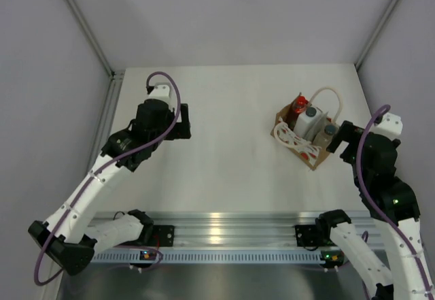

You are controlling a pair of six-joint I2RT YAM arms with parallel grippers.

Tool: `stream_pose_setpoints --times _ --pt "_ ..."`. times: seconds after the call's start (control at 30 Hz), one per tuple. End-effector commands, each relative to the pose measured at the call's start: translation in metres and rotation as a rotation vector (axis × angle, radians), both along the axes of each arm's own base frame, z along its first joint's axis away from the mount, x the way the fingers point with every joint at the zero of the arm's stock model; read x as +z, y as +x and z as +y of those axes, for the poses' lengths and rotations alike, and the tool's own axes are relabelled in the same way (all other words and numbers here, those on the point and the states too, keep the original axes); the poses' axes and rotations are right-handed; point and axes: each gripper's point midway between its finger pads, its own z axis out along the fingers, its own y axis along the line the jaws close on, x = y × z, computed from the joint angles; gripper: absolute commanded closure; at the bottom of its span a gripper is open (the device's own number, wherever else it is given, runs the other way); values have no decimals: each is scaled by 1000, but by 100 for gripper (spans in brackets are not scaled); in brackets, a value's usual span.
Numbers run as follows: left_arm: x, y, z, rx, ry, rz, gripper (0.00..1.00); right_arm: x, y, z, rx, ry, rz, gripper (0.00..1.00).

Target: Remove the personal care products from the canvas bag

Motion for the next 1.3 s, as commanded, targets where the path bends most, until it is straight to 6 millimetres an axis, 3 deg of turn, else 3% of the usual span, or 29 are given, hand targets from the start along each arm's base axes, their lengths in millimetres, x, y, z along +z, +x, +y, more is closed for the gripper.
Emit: stream_pose_setpoints --times 0.0,0.17,0.37,0.5,0.63,0.77,0.97,1.07,1.17,1.27 --pt "26 5 33 148 62 -101 2 11 -7 -12 -71 9 -32 0" --pt "3 6 34 179 72 -54 2 15 -1 -2 -33 50 -48 1" --pt "-21 7 31 155 119 4 2 19 20 21 36 138 -50 0" --pt "-28 8 27 143 120 27 2 19 52 55 141 235 -26 0" --pt "-35 7 20 106 117 52 2 15 89 71 136 255 10 12" --pt "-40 6 17 88 121 66 2 31 117 88 89 176 1 17" --pt "-42 4 16 71 120 75 2 12 167 96 -18 119 51 25" --pt "-42 3 15 66 116 74 2 10 182 97 -59 103 54 30" --pt "-42 3 14 61 113 72 2 -8 202 97 -103 71 93 36" --pt "-41 3 14 58 109 73 2 -9 214 102 -111 75 92 38"
